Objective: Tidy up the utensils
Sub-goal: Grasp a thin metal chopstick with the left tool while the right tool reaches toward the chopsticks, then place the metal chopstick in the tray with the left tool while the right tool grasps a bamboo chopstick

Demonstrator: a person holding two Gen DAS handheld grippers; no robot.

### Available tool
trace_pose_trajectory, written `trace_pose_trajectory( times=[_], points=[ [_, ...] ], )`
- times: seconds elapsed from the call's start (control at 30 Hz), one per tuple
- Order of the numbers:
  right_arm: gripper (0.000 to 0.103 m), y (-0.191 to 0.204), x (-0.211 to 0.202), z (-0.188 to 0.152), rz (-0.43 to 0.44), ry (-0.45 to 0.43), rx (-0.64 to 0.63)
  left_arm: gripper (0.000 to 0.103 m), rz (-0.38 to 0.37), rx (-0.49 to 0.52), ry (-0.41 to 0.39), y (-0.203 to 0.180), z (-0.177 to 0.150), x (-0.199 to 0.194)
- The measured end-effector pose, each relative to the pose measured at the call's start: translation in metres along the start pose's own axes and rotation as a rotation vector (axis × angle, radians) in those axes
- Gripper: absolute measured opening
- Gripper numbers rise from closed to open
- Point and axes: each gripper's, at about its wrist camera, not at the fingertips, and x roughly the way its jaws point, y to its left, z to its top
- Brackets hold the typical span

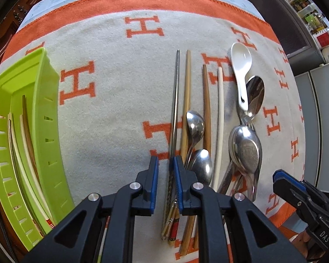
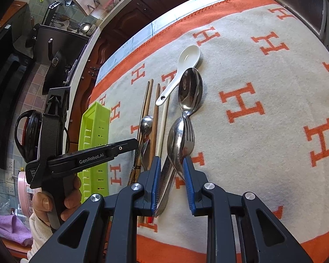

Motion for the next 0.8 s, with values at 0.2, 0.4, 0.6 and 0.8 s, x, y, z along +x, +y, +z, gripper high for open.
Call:
trace_pose_trajectory(
  times=[0.2, 0.4, 0.6, 0.8],
  points=[
    [0.022, 0.002, 0.002, -0.001, 0.002, 0.0, 0.002, 0.012, 0.053, 0.044, -0.006, -0.008, 0.002, 0.001],
    [0.022, 0.003, 0.001, -0.001, 0.008, 0.001, -0.002, 0.012, 0.145, 0.105, -0.003, -0.032, 0.004, 0.006],
    [0.022, 0.005, 0.003, -0.002, 0.015, 0.008, -0.001, 0.003, 0.086, 0.031, -0.002, -0.019, 0.006, 0.0],
    [0.022, 0.018, 0.007, -0.002, 0.041, 0.03, -0.026, 0.003, 0.021, -0.011, -0.081, 0.003, -0.016, -0.045]
  ],
)
